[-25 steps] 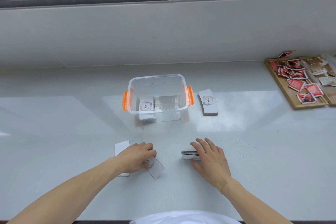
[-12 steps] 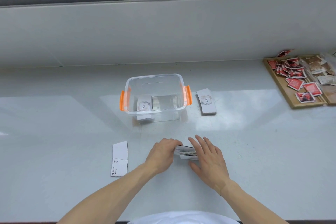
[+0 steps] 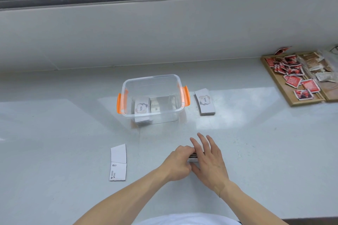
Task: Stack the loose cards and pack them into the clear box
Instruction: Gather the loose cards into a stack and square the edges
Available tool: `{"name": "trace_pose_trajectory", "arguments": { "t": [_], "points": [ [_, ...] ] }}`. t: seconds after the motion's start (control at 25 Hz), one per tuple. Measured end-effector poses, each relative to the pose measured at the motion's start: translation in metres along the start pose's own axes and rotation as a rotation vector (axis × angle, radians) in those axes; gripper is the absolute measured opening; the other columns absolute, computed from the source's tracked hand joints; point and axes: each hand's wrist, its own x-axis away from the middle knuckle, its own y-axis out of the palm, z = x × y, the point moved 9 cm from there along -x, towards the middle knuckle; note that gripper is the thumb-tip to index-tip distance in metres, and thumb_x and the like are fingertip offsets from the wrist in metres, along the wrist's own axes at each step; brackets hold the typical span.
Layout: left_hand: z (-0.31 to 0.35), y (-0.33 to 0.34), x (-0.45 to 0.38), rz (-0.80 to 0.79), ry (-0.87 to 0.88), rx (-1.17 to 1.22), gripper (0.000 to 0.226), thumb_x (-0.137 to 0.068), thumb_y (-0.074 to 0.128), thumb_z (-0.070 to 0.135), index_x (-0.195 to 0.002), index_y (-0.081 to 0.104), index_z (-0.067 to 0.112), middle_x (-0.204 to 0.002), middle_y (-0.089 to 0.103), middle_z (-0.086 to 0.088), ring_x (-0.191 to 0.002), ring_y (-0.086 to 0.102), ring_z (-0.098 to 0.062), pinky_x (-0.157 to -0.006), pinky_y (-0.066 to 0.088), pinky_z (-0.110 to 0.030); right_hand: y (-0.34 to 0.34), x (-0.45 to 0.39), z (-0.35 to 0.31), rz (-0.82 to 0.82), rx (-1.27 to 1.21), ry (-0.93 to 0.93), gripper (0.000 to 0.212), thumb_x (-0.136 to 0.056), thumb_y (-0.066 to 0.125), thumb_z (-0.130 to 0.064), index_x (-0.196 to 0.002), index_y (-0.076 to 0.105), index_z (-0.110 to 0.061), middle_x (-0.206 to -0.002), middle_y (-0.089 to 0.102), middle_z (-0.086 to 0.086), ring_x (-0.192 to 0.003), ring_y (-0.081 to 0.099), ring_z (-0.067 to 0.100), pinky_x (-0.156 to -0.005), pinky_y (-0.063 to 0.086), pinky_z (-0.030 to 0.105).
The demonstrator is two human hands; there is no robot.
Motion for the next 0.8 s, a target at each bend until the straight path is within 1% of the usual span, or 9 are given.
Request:
{"name": "trace_pose_trajectory", "arguments": {
  "t": [0.08, 0.16, 0.2, 0.28, 0.36, 0.44, 0.52, 0.64, 0.8],
  "points": [
    [-0.001, 0.003, 0.001, 0.018, 0.008, -0.029, 0.043, -0.074, 0.045, -0.005, -0.109, 0.059, 0.015, -0.105, 0.065, -0.005, -0.1, 0.054, -0.026, -0.092, 0.046, -0.043, 0.001, -0.001, 0.0, 0.001, 0.001, -0.005, 0.08, -0.074, 0.074, -0.03, -0.143, 0.034, -0.021, -0.151, 0.038, 0.008, -0.135, 0.037, 0.034, -0.101, 0.044, 0.046],
    [-0.002, 0.007, 0.001, 0.025, 0.035, -0.036, 0.046, -0.072, 0.045, -0.008, -0.11, 0.061, 0.013, -0.105, 0.065, -0.005, -0.103, 0.053, -0.023, -0.101, 0.038, -0.036, 0.001, -0.001, -0.001, -0.008, 0.001, -0.021, 0.073, -0.076, 0.075, -0.029, -0.139, 0.041, -0.021, -0.14, 0.051, 0.003, -0.12, 0.052, 0.029, -0.088, 0.052, 0.041],
    [-0.006, 0.008, 0.001, 0.032, 0.026, -0.039, 0.048, -0.072, 0.045, -0.008, -0.112, 0.062, 0.013, -0.108, 0.065, -0.005, -0.105, 0.053, -0.023, -0.102, 0.037, -0.034, 0.001, -0.001, -0.002, -0.014, -0.001, -0.028, 0.067, -0.077, 0.073, -0.029, -0.137, 0.044, -0.023, -0.132, 0.057, -0.001, -0.11, 0.056, 0.026, -0.081, 0.054, 0.038],
    [-0.02, 0.01, 0.002, 0.057, -0.058, -0.044, 0.05, -0.076, 0.046, -0.005, -0.118, 0.061, 0.018, -0.111, 0.062, -0.005, -0.106, 0.052, -0.023, -0.095, 0.042, -0.035, -0.001, 0.0, -0.003, -0.013, 0.001, -0.036, 0.053, -0.079, 0.072, -0.028, -0.129, 0.053, -0.026, -0.114, 0.063, -0.008, -0.093, 0.059, 0.022, -0.067, 0.052, 0.034],
    [-0.032, 0.011, 0.005, 0.09, -0.146, -0.103, 0.043, -0.083, 0.047, 0.003, -0.118, 0.058, 0.023, -0.111, 0.059, -0.002, -0.105, 0.051, -0.023, -0.087, 0.045, -0.036, -0.003, 0.001, -0.004, -0.007, 0.019, -0.035, 0.04, -0.079, 0.074, -0.028, -0.116, 0.059, -0.028, -0.098, 0.064, -0.01, -0.083, 0.057, 0.021, -0.055, 0.048, 0.031],
    [-0.034, 0.011, 0.006, 0.109, -0.154, -0.235, 0.035, -0.086, 0.048, 0.01, -0.117, 0.055, 0.024, -0.112, 0.057, 0.0, -0.104, 0.05, -0.024, -0.078, 0.042, -0.033, -0.006, 0.001, -0.006, 0.006, 0.055, -0.052, 0.034, -0.074, 0.079, -0.028, -0.105, 0.063, -0.026, -0.086, 0.063, -0.01, -0.074, 0.056, 0.02, -0.043, 0.043, 0.03],
    [-0.032, 0.01, 0.005, 0.124, -0.147, -0.298, 0.031, -0.086, 0.049, 0.013, -0.115, 0.054, 0.024, -0.111, 0.056, 0.001, -0.103, 0.05, -0.023, -0.072, 0.041, -0.034, -0.009, 0.001, -0.01, 0.012, 0.12, -0.091, 0.033, -0.066, 0.086, -0.028, -0.092, 0.065, -0.022, -0.073, 0.061, -0.008, -0.063, 0.055, 0.019, -0.035, 0.036, 0.028],
    [-0.031, 0.005, 0.006, 0.146, -0.143, -0.309, 0.023, -0.086, 0.049, 0.014, -0.108, 0.052, 0.022, -0.108, 0.054, 0.001, -0.102, 0.05, -0.022, -0.069, 0.044, -0.036, -0.016, -0.001, -0.014, 0.04, 0.164, -0.132, 0.036, -0.059, 0.092, -0.032, -0.074, 0.062, -0.018, -0.061, 0.056, -0.005, -0.052, 0.052, 0.02, -0.032, 0.023, 0.025],
    [-0.026, -0.014, 0.01, 0.267, -0.099, -0.229, 0.024, -0.081, 0.052, 0.01, -0.1, 0.05, 0.023, -0.101, 0.052, 0.007, -0.095, 0.048, -0.016, -0.063, 0.045, -0.034, -0.031, -0.006, -0.021, 0.105, 0.138, -0.139, 0.035, -0.063, 0.089, -0.034, -0.074, 0.059, -0.017, -0.06, 0.054, -0.004, -0.052, 0.051, 0.021, -0.033, 0.024, 0.025]
  ]
}}
